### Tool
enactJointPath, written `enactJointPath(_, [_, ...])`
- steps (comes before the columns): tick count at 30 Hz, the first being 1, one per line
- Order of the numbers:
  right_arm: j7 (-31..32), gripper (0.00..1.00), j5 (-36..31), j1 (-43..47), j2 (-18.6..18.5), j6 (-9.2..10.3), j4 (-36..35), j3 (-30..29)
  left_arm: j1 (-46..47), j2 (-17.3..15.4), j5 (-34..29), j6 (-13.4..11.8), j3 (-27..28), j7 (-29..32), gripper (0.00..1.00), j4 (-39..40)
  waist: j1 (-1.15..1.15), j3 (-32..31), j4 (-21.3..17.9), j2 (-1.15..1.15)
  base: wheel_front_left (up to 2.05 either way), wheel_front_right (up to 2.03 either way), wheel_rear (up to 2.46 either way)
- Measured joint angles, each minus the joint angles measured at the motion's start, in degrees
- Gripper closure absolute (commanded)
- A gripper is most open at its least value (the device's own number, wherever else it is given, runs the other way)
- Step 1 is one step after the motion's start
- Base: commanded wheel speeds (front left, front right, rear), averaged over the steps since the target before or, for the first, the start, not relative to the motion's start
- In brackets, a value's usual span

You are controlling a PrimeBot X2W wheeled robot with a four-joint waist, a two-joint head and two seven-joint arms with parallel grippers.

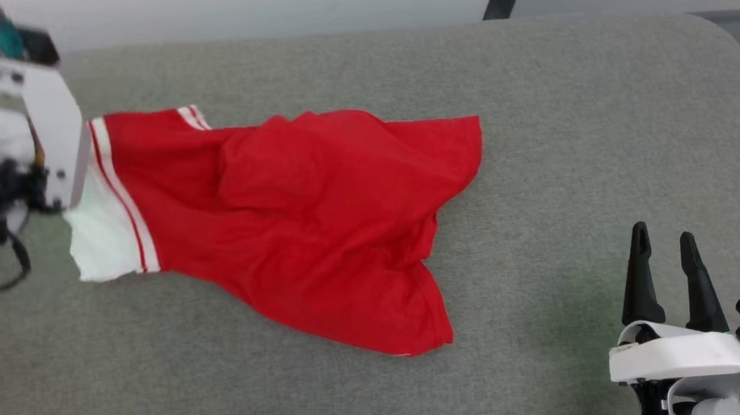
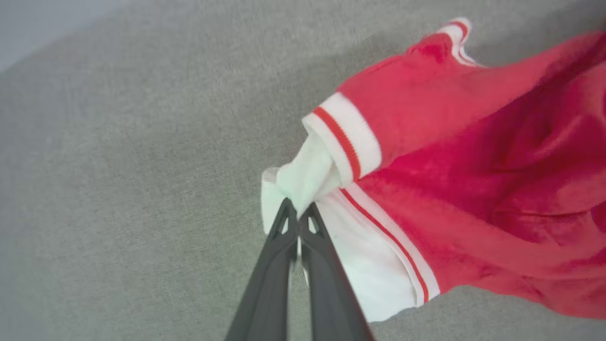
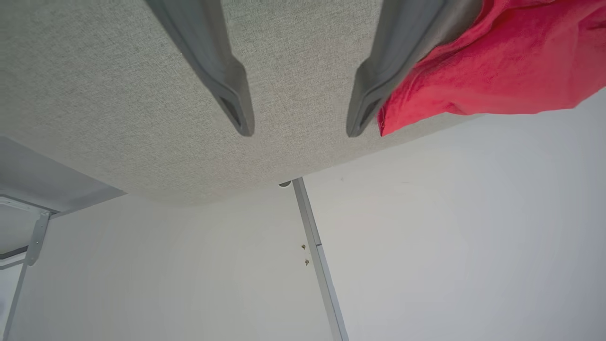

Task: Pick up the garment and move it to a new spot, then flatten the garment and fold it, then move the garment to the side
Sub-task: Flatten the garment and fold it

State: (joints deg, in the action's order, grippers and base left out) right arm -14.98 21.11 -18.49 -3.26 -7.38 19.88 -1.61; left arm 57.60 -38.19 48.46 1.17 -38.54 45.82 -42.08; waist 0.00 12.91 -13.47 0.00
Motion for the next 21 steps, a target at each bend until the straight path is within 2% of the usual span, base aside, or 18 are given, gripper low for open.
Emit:
enactJointPath(5, [0.0,0.0,0.03,0.01,0.05,0.0,-0.2,-0.19,-2.4,1.0,-0.15,0.53,-0.97,-1.93,1.0,-3.81,0.0,0.85,-1.14,0.0,0.0,0.0,0.0])
enactJointPath(18, [0.0,0.0,-0.12,-1.33,0.11,0.0,-0.37,-0.37,-0.93,3.12,-2.32,2.32,-2.45,-8.4,0.99,-11.16,0.0,2.71,-1.72,0.0,0.0,0.0,0.0])
enactJointPath(19, [0.0,0.0,-0.16,-1.36,0.13,0.0,-0.37,-0.36,-0.65,3.31,-2.44,2.37,-2.43,-9.23,0.64,-11.57,0.0,2.7,-1.63,0.0,0.0,0.0,0.0])
enactJointPath(20, [0.0,0.0,-0.37,-1.35,0.12,0.0,-0.36,-0.35,-0.31,3.56,-2.42,2.45,-2.31,-9.88,0.42,-11.99,0.0,2.64,-1.49,0.0,0.0,0.0,0.0])
enactJointPath(21, [0.0,0.0,-0.46,-1.35,0.09,0.0,-0.35,-0.38,-0.03,3.86,-2.36,2.88,-2.23,-10.46,0.0,-12.24,0.0,2.54,-1.31,0.0,0.0,0.0,0.0])
